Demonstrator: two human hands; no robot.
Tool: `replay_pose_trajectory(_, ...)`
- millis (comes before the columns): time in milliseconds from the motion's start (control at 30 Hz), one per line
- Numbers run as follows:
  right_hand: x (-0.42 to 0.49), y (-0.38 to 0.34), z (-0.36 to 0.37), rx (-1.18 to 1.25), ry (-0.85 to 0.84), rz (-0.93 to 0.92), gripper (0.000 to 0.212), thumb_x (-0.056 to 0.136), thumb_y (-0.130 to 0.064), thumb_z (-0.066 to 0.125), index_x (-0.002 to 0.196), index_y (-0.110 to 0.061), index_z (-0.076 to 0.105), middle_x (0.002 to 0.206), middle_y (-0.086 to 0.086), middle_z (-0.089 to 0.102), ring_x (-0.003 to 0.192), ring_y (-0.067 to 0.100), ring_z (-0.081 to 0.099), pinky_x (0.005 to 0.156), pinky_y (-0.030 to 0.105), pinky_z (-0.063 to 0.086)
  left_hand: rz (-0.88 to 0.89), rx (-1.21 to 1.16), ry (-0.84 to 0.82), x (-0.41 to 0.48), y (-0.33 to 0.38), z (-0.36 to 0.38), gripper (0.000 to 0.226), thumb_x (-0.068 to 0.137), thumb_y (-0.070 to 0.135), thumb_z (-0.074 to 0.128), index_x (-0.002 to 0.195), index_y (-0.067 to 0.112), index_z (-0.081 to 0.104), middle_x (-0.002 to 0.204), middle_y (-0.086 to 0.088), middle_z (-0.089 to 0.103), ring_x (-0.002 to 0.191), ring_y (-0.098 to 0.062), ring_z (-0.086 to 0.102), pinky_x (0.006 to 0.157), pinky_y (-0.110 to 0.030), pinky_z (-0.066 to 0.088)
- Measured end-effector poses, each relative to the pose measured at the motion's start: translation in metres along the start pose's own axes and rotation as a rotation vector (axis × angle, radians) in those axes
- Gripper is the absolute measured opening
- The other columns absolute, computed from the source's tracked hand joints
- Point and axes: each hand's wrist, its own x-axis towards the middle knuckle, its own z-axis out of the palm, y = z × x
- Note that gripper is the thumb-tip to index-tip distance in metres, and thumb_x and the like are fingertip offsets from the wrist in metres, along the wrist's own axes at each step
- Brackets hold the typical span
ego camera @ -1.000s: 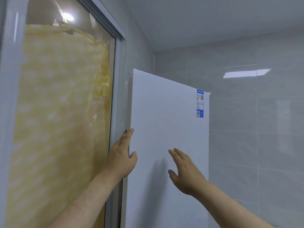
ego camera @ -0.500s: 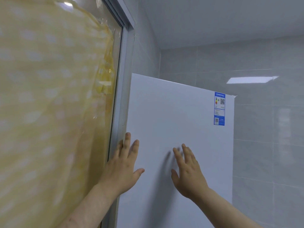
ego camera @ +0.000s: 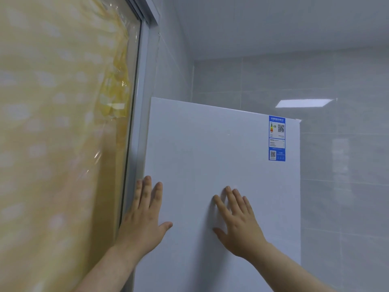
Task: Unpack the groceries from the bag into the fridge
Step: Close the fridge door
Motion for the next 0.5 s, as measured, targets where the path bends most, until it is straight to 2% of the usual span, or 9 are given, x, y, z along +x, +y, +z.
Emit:
replay_pose_trajectory(133,0.007,0.011,0.011,-0.066,-0.010,0.001,0.096,0.072,-0.067,0.060,0.152,-0.023,0.029,0.160,0.017,0.020,0.146,0.036,0.016,0.112,0.052,0.015,-0.002,0.007,-0.037,0.014,-0.007,0.008,0.111,0.091,0.060,0.050,0.133,0.021,-0.044,0.135,0.006,-0.060,0.125,-0.012,-0.055,0.108,-0.026,-0.012)
replay_pose_trajectory(233,0.010,0.016,0.022,-0.079,-0.003,0.007,0.097,0.073,-0.070,0.054,0.153,-0.022,0.027,0.160,0.016,0.017,0.146,0.036,0.016,0.112,0.053,0.016,0.007,-0.028,-0.055,0.023,-0.014,0.014,0.114,0.089,0.058,0.056,0.132,0.026,-0.045,0.134,0.010,-0.061,0.126,-0.009,-0.054,0.111,-0.026,-0.005)
replay_pose_trajectory(367,0.011,0.025,0.032,-0.093,0.016,0.002,0.099,0.072,-0.069,0.058,0.153,-0.021,0.027,0.160,0.017,0.019,0.146,0.037,0.016,0.112,0.054,0.016,0.039,-0.071,-0.054,0.034,-0.024,0.022,0.112,0.087,0.052,0.062,0.136,0.036,-0.037,0.136,0.015,-0.058,0.126,-0.003,-0.052,0.117,-0.029,0.005)
replay_pose_trajectory(500,0.015,0.035,0.039,-0.111,0.020,-0.004,0.098,0.074,-0.068,0.056,0.154,-0.021,0.025,0.161,0.017,0.018,0.147,0.036,0.015,0.112,0.054,0.016,0.065,-0.095,-0.055,0.044,-0.034,0.032,0.107,0.088,0.052,0.061,0.137,0.041,-0.033,0.136,0.017,-0.057,0.126,-0.001,-0.051,0.117,-0.031,0.004)
